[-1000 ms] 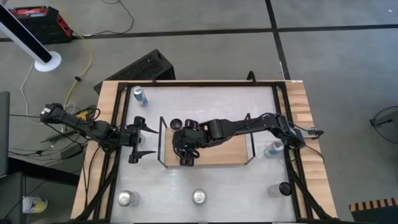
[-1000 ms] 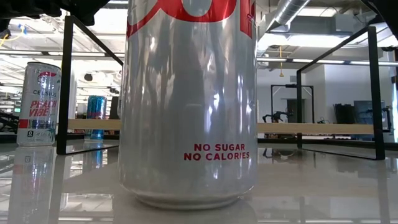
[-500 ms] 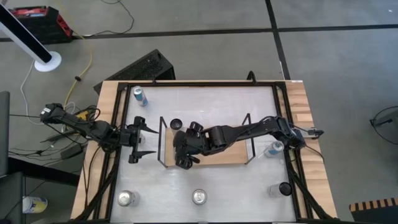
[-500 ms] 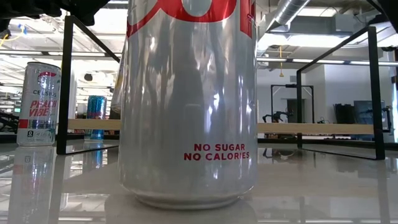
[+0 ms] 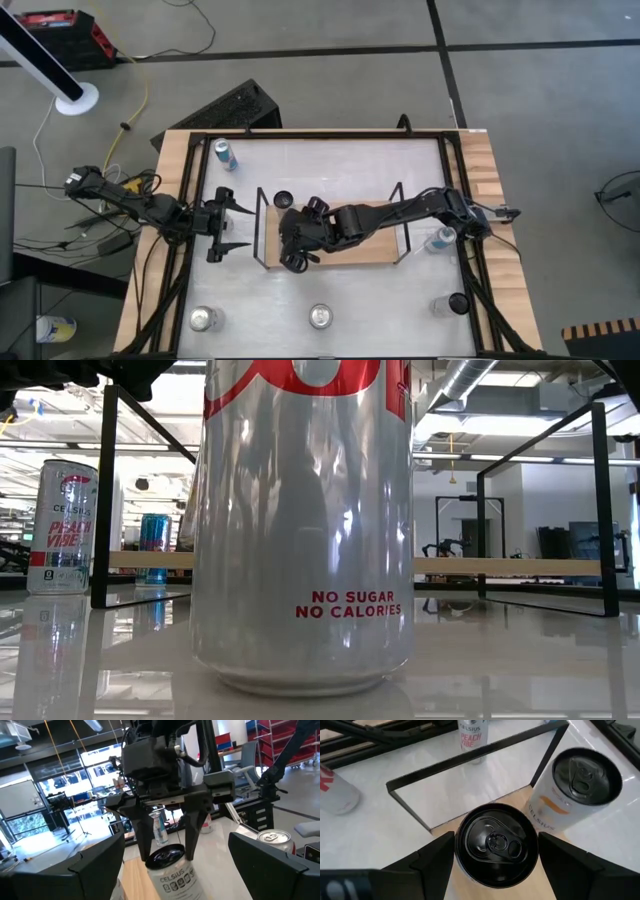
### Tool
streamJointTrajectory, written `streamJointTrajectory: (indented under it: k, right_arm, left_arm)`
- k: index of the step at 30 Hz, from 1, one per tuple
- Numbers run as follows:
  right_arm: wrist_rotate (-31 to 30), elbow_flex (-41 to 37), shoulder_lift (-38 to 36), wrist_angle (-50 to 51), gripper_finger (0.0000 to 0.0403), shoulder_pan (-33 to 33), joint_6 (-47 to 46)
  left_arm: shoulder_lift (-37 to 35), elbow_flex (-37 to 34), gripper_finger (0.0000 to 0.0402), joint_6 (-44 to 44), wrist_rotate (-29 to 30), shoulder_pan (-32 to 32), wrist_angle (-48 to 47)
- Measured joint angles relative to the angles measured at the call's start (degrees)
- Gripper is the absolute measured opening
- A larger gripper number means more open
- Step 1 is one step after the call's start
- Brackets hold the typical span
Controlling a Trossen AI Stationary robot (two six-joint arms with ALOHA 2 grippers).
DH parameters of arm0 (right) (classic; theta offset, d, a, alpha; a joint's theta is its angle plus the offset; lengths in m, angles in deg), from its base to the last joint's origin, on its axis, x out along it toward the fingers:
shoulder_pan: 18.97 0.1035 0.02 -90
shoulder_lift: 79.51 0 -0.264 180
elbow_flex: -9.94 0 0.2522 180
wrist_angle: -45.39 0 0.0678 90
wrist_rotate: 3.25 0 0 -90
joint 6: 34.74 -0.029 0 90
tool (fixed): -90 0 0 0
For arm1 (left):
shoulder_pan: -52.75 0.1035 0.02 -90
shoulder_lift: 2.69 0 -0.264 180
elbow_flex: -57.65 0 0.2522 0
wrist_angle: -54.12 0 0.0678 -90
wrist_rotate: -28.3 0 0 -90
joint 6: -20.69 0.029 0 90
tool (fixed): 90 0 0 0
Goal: Place canned beverage on shelf
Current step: Put the white-yellow soda can on the shelf aligned with the other white-yellow soda can, then put the left white-pink soda can on the shelf
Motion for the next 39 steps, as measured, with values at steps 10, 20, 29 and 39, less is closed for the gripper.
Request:
streamJointTrajectory:
  k: [10, 20, 29, 39]
  right_arm:
    - [0.10, 0.00, 0.00, -0.61, 0.0307, 0.04, 0.66]
    - [-0.49, 0.02, -0.11, -1.84, 0.0324, -0.07, 0.64]
    - [-0.77, 0.02, -0.22, -2.66, 0.0325, -0.07, 0.92]
    - [-0.72, 2.77, -0.56, -2.42, 0.0325, 0.02, 3.68]
  left_arm:
    - [0.02, 0.00, 0.0343, -0.03, 0.01, 0.01, 0.00]
    - [0.00, 0.00, 0.0343, -0.09, 0.01, -0.01, 0.00]
    - [0.00, 0.00, 0.0343, -0.13, 0.01, -0.01, -0.07]
    - [0.00, -0.02, 0.0343, -0.15, -0.01, 0.01, -0.17]
